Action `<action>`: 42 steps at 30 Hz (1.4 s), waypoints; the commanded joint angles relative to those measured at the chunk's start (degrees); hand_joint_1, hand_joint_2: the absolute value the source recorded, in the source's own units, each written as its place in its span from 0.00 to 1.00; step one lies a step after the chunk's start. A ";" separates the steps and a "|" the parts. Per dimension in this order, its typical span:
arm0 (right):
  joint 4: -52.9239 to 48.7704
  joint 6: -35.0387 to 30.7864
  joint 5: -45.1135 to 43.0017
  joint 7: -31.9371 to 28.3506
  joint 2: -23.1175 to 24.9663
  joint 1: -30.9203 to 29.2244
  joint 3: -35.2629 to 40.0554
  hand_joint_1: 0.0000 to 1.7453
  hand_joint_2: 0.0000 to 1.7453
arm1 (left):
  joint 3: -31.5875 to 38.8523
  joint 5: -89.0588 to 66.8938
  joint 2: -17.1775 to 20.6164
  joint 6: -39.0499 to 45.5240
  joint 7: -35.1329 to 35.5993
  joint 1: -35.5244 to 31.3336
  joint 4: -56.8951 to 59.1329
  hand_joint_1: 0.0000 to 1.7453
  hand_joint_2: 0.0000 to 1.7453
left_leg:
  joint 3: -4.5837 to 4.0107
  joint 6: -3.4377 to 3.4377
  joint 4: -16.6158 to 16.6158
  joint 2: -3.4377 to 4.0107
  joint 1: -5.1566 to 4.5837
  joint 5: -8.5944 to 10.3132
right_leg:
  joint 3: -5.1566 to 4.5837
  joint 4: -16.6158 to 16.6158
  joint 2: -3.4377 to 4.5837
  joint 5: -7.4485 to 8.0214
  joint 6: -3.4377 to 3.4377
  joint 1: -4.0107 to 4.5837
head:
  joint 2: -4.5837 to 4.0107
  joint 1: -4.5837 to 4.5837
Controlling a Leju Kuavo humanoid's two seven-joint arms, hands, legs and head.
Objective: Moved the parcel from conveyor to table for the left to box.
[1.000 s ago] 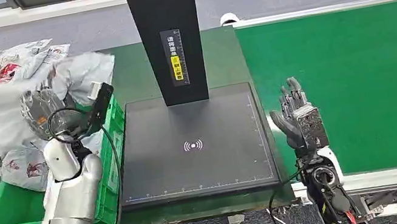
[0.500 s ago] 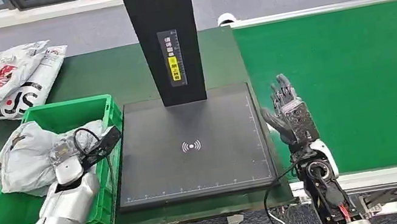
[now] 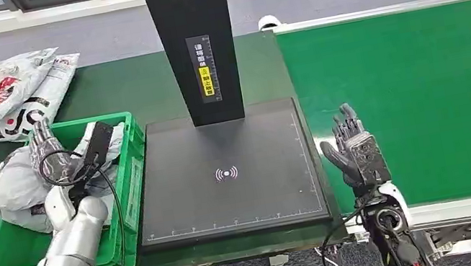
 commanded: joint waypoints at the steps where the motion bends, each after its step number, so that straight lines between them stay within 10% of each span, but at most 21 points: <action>1: -0.25 -0.62 -0.12 0.57 -0.73 -0.16 -1.79 0.00 1.00 | 3.74 -2.41 -5.07 0.33 -0.70 3.96 -14.45 0.00 0.00 | 0.03 0.11 -0.02 -0.08 -0.03 -0.04 | 0.09 -0.06 -0.15 -0.04 0.07 -0.01 | -0.02 0.00; 14: 1.02 -0.67 0.42 0.38 -1.12 0.40 -2.88 0.00 1.00 | -1.21 9.19 -5.29 -9.98 -1.52 6.53 -15.83 0.00 0.00 | 0.04 0.09 -0.04 -0.05 -0.02 -0.04 | 0.07 -0.06 -0.12 -0.04 0.05 -0.03 | 0.00 0.00; 21: 4.71 -2.50 1.88 -0.47 -2.62 -2.46 -3.81 0.00 1.00 | -2.64 37.13 -6.35 -27.66 -17.60 8.20 -17.51 0.00 0.00 | 0.10 0.13 -0.09 0.00 -0.03 -0.04 | 0.13 -0.13 -0.11 -0.02 0.07 -0.01 | -0.02 0.00; 22: 5.57 -3.35 2.65 -0.38 -2.70 -3.29 -4.00 0.00 1.00 | -2.86 41.25 -7.08 -29.90 -19.84 8.83 -18.17 0.00 1.00 | 0.03 0.12 -0.07 -0.04 -0.07 -0.03 | 0.07 -0.09 -0.12 -0.03 0.07 -0.06 | -0.02 0.00; 23: 7.10 -4.93 3.79 -0.49 -2.82 -4.83 -4.34 0.00 0.00 | -4.72 44.73 -7.20 -33.20 -22.10 9.63 -18.07 0.00 1.00 | 0.08 0.15 -0.10 -0.02 -0.07 -0.03 | 0.13 -0.13 -0.13 -0.02 0.09 -0.06 | 0.00 0.00; 30: 13.76 -5.48 4.18 -0.41 -4.20 -9.90 -5.61 0.00 0.00 | -10.37 51.35 -9.15 -35.10 -29.00 9.82 -15.59 0.00 1.00 | 0.00 0.12 -0.04 -0.08 -0.12 -0.01 | 0.06 -0.08 -0.16 -0.01 0.08 -0.07 | -0.02 0.00; 31: 14.32 -5.95 4.70 -0.68 -4.30 -9.99 -5.59 0.00 1.00 | -11.52 51.87 -9.55 -35.96 -29.52 9.97 -15.16 0.00 1.00 | 0.06 0.15 -0.09 -0.10 -0.13 0.00 | 0.14 -0.14 -0.21 0.00 0.10 -0.07 | 0.00 0.00; 42: 28.99 -22.23 17.30 0.37 -8.95 -14.76 -9.21 0.00 1.00 | -19.87 54.64 -12.64 -39.15 -31.24 4.81 -2.92 0.00 1.00 | -0.01 0.14 -0.02 -0.31 -0.09 0.02 | 0.13 -0.11 -0.39 -0.02 0.10 -0.07 | -0.02 0.00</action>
